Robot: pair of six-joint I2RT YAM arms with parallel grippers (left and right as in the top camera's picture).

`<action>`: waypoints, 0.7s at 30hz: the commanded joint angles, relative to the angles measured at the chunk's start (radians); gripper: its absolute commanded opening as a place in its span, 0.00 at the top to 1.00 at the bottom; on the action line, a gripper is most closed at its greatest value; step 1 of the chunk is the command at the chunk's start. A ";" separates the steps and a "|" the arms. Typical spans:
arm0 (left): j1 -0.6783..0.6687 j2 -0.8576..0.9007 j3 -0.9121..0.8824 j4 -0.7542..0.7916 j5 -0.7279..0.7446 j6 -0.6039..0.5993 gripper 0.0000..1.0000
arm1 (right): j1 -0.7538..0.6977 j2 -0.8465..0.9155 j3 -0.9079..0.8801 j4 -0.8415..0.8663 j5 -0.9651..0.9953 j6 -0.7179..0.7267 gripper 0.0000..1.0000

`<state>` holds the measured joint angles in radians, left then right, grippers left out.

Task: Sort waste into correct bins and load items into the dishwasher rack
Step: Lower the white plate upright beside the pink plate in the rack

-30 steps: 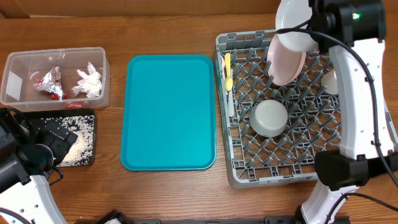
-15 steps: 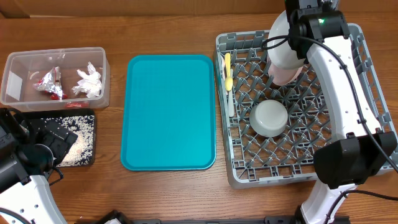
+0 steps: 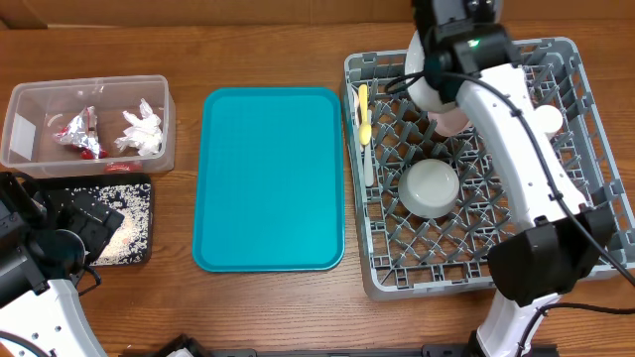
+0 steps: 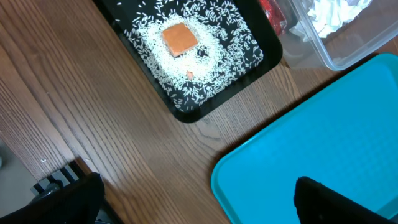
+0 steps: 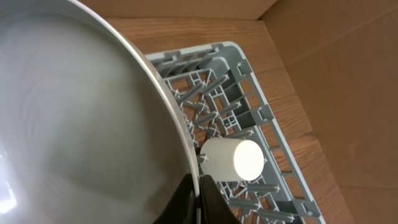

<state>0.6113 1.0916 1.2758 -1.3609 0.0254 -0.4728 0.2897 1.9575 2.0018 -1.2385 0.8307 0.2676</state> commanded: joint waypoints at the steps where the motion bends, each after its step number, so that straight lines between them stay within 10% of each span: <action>1: 0.007 0.002 -0.002 0.000 -0.010 -0.014 0.00 | -0.008 0.017 -0.031 0.009 0.060 0.001 0.96; 21: 0.007 0.002 -0.002 0.000 -0.010 -0.014 0.00 | 0.082 0.050 -0.146 0.085 0.184 -0.006 0.89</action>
<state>0.6113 1.0916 1.2758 -1.3613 0.0254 -0.4728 0.3611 1.9945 1.8587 -1.1530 0.9680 0.2604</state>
